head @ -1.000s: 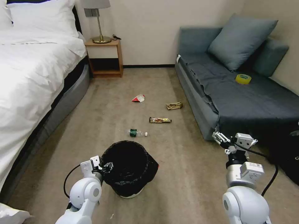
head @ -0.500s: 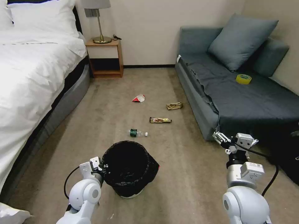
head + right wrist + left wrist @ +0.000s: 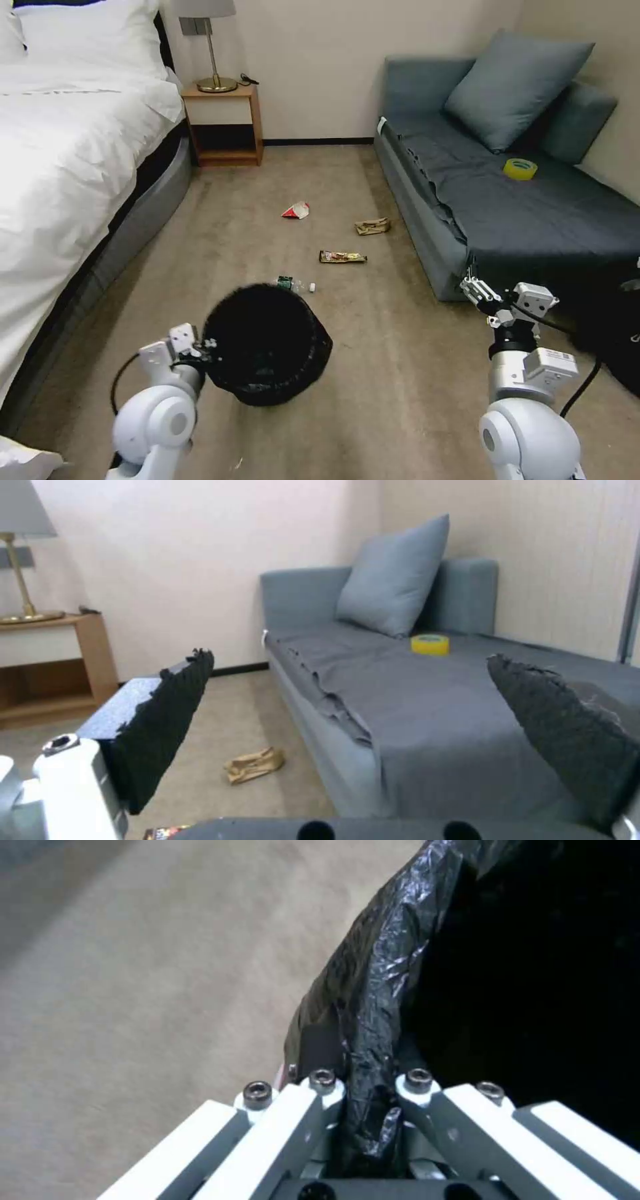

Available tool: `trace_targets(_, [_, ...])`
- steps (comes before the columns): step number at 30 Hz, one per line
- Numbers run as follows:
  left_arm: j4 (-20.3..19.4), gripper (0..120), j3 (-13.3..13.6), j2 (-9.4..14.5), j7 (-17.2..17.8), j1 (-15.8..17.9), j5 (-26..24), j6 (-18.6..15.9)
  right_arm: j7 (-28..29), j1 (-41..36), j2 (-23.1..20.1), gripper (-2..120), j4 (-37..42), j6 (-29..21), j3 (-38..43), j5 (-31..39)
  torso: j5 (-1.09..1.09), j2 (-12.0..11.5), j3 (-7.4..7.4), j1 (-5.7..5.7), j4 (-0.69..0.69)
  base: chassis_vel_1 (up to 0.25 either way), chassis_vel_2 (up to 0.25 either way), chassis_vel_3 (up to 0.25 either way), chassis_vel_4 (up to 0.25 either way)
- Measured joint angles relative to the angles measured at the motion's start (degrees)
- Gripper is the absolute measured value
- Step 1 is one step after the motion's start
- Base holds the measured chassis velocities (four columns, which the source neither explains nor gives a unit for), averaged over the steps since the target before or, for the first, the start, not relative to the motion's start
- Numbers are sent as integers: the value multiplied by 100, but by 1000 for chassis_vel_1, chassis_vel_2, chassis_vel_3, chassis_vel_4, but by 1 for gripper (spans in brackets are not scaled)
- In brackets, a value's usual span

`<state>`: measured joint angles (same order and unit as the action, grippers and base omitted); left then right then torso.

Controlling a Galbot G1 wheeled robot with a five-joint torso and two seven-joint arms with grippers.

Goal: Pick up the trash bin, then pick up the garbage on the floor and place it into the trash bin.

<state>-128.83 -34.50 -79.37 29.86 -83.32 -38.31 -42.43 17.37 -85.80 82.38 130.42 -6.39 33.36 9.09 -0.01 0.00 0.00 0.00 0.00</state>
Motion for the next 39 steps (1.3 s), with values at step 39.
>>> trace_targets(39, [-279, 2, -813, -242, -242, -232, 380, 29, -680, -218, -145, 100, -241, 818, -191, 115, 1, 0, 0, 0, 0, -61, 62, 61, -62])
